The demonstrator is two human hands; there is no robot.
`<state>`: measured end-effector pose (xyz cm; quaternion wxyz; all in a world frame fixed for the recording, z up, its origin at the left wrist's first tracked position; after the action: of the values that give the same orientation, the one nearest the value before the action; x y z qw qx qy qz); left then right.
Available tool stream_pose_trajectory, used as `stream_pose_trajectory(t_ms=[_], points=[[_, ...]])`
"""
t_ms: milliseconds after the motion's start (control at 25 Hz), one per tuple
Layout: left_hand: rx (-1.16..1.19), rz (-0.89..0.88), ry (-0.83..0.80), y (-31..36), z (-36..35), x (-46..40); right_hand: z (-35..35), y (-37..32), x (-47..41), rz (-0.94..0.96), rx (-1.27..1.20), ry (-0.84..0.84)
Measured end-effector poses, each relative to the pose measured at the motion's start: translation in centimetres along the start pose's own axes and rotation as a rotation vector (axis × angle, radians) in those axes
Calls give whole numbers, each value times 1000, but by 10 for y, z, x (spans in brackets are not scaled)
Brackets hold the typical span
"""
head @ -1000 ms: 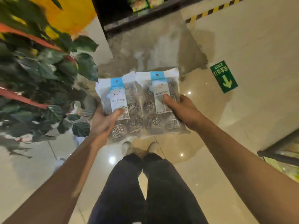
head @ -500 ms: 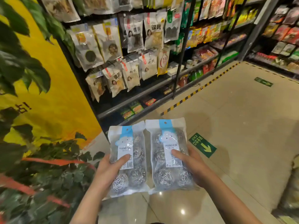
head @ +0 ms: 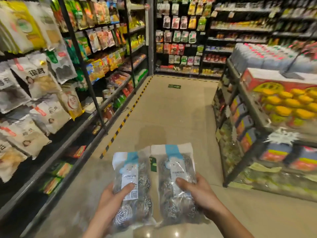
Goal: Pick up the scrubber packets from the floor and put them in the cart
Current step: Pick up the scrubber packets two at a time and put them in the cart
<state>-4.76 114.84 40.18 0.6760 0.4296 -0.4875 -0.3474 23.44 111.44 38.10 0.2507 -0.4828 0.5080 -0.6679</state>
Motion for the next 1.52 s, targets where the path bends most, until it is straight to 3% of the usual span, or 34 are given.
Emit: stream_pose_trajectory(t_ms=[120, 240, 400, 560, 720, 1000, 1160, 1520], points=[[-56, -8, -181, 48, -79, 15, 61, -7, -4, 5, -115, 190], [-112, -42, -370, 39, -155, -6, 118, -10, 8, -2, -198, 383], [-315, -128, -700, 53, -278, 11, 196, 6, 41, -10, -319, 778], [-443, -135, -1047, 38, -380, 76, 252, 34, 99, -17, -452, 1115], [-511, -150, -1338, 1, -437, 186, 287, 70, 193, 0, -572, 1416], [-698, -178, -1806, -92, -403, 445, 306, 167, 420, -35, -709, 1924], [-782, -153, -2015, -151, -341, 581, 289, 220, 558, -36, -801, 2176], [-965, -268, -2486, -275, -168, 813, 216, 324, 768, -51, -996, 2591]])
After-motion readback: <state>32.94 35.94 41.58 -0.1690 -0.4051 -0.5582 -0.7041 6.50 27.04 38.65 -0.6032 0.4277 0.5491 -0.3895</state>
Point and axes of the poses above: each hand's wrist, its own x-axis away from the middle knuckle, its own z-axis out of the back of the hand, y = z × x, the point moved 4 cm from there along -x, towards the middle knuckle, and after that the axes turned 15 degrees about y, right-handed, at the moved point
